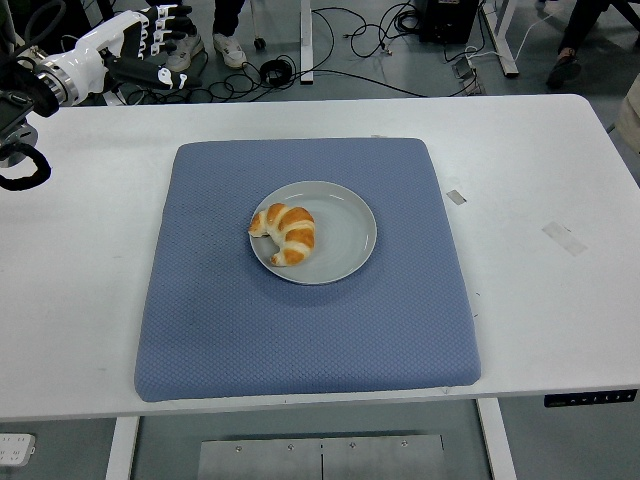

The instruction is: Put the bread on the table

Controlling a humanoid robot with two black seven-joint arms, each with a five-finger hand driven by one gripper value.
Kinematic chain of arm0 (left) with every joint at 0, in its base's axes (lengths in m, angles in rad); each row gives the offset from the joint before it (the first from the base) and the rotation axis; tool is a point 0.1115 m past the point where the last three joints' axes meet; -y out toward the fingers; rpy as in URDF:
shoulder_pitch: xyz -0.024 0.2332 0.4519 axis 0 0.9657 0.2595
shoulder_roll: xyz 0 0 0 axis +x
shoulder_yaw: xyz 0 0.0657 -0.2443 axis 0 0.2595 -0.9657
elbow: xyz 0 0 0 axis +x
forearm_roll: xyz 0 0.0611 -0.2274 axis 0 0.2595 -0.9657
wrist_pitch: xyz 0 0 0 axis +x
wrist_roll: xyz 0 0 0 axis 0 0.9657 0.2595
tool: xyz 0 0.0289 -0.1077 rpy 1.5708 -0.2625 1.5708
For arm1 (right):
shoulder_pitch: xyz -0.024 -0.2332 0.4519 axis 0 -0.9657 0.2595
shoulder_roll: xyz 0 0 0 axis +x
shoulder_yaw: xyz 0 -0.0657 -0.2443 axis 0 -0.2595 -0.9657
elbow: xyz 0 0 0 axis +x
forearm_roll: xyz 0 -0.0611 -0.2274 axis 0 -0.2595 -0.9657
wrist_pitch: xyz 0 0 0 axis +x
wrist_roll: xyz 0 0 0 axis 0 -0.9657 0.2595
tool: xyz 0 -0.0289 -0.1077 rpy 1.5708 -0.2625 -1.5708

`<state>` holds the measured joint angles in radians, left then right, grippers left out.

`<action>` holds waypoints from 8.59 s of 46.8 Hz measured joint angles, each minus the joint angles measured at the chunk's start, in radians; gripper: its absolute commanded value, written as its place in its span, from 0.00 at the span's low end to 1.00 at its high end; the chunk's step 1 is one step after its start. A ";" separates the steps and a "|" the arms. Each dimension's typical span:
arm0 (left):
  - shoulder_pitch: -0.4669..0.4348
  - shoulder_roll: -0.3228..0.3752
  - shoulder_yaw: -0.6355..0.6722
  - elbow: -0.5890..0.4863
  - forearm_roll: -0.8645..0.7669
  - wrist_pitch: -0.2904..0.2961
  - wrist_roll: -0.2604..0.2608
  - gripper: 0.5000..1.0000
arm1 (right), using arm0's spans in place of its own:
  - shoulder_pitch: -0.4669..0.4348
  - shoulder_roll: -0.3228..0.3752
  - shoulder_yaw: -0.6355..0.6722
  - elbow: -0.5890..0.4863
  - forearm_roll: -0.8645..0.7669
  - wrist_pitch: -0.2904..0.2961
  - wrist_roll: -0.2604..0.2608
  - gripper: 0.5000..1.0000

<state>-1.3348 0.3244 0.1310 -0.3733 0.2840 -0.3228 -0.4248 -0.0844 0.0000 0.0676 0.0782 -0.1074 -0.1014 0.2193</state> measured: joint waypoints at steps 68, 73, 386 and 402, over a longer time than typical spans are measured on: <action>-0.319 -0.037 0.201 -0.432 0.599 0.002 -0.002 0.94 | 0.000 0.000 0.000 0.000 0.000 0.000 0.000 1.00; -0.320 -0.035 0.204 -0.470 0.632 0.002 -0.002 0.94 | 0.000 0.000 0.000 0.000 0.000 0.000 0.000 1.00; -0.010 -0.031 0.186 -0.056 0.196 0.107 0.005 0.78 | 0.000 0.000 0.000 0.000 0.000 0.000 0.000 1.00; -0.004 -0.031 0.074 -0.015 0.172 0.088 0.005 0.78 | 0.000 0.000 0.000 0.000 0.000 0.000 0.000 1.00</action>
<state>-1.3390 0.2937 0.2049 -0.3879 0.4561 -0.2348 -0.4202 -0.0842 0.0000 0.0676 0.0782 -0.1076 -0.1013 0.2191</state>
